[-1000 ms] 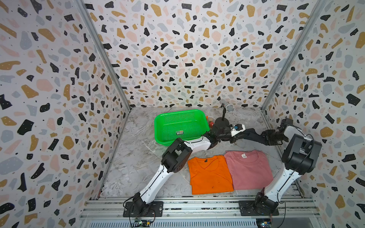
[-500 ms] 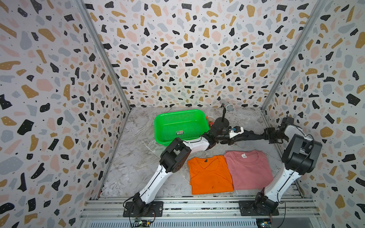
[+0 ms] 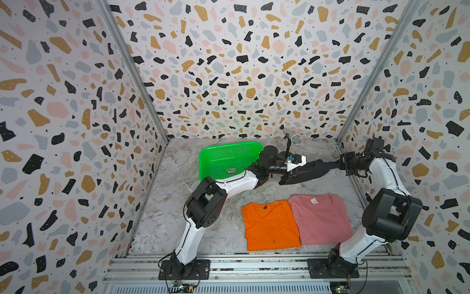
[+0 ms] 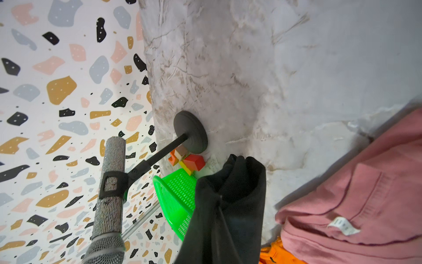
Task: Put the folded t-shirts into the basket
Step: Place the T-shirt in the bin.
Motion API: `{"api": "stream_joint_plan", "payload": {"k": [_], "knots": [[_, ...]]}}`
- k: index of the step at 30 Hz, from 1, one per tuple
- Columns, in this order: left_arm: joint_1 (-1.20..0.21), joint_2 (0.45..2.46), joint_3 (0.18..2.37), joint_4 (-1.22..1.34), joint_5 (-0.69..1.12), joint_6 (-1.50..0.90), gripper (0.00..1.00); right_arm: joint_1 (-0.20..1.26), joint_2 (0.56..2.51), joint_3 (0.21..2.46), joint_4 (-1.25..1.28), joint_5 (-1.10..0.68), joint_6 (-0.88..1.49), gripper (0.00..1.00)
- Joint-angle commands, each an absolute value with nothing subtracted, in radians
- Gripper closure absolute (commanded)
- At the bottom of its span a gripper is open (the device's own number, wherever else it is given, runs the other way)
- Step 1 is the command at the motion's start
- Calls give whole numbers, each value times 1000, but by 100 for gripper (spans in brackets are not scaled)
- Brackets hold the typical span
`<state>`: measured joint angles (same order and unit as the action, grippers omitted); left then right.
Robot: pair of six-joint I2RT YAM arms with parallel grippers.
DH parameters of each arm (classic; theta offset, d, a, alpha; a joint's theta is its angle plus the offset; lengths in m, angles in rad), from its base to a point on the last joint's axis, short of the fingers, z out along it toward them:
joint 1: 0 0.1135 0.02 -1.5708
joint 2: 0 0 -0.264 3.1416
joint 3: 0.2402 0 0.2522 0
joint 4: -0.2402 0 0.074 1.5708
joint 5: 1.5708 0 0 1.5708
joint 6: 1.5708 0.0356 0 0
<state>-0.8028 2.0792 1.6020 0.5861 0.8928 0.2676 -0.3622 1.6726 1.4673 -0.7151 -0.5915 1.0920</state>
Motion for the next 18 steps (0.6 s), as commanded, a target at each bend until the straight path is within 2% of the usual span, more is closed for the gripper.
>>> {"api": "stream_joint_plan", "payload": {"k": [1, 8, 10, 12, 14, 18], "knots": [[-762, 1966, 1564, 576, 985, 231, 92, -331, 1579, 1508, -783, -556, 1117, 100], [-651, 1779, 1435, 329, 1108, 272, 92, -178, 1439, 1479, -836, -452, 1190, 100], [-625, 1727, 1437, 110, 1107, 442, 92, -109, 1402, 1442, -794, -425, 1250, 100], [-620, 1682, 1496, -322, 1069, 827, 91, -23, 1386, 1415, -764, -376, 1299, 100], [-615, 1650, 1523, -672, 1049, 1107, 91, 54, 1386, 1414, -746, -334, 1333, 100], [-546, 1559, 1418, -705, 1071, 1144, 92, 181, 1382, 1402, -714, -229, 1411, 100]]}}
